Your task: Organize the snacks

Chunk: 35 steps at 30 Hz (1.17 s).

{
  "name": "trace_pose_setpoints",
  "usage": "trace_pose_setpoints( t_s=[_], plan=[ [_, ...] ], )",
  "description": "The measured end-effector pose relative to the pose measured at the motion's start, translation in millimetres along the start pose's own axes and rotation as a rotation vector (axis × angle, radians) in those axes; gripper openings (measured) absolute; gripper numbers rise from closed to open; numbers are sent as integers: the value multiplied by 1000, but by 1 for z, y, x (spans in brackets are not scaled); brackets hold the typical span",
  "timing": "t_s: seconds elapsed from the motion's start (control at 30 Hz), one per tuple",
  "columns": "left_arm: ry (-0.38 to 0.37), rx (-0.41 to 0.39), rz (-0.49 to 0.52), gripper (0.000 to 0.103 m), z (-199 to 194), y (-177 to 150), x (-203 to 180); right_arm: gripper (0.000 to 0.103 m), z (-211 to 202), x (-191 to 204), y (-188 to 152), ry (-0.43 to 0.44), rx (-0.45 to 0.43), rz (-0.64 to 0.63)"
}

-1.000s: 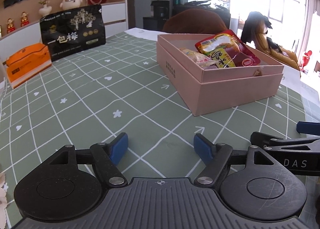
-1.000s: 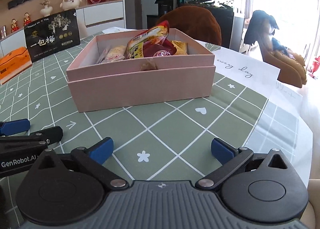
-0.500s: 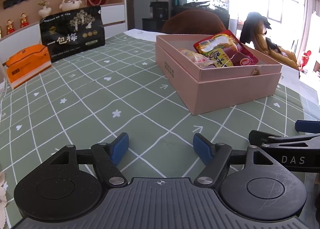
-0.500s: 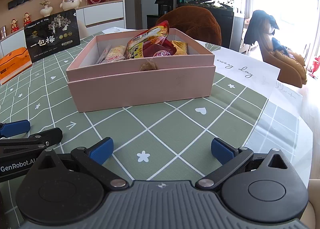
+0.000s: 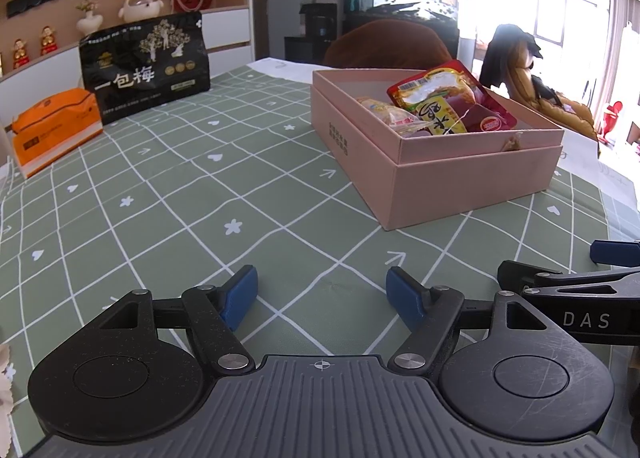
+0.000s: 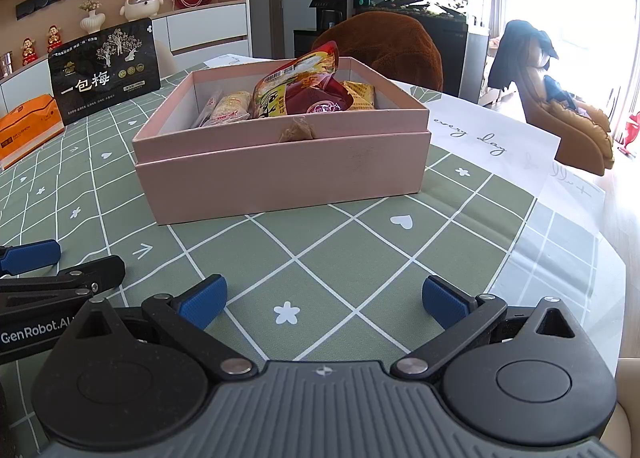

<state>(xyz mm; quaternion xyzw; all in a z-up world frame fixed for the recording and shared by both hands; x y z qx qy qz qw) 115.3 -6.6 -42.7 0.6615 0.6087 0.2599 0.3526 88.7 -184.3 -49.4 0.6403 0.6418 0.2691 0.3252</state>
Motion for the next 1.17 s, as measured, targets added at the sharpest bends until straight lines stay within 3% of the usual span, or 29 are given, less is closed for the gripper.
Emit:
trace_pose_setpoints(
  t_s=[1.17],
  plan=[
    [-4,0,0,76,0,0,0,103,0,0,0,0,0,0]
  ],
)
Point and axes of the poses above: each gripper's, at about its wrist camera, not at the fingertips, and z roughly the way its jaws point, x to its left, y to its top, the point moved 6 cm from there along z, roughly the way its jaws point, and after that the axes turned 7 degrees about -z, right-handed, at the moved point
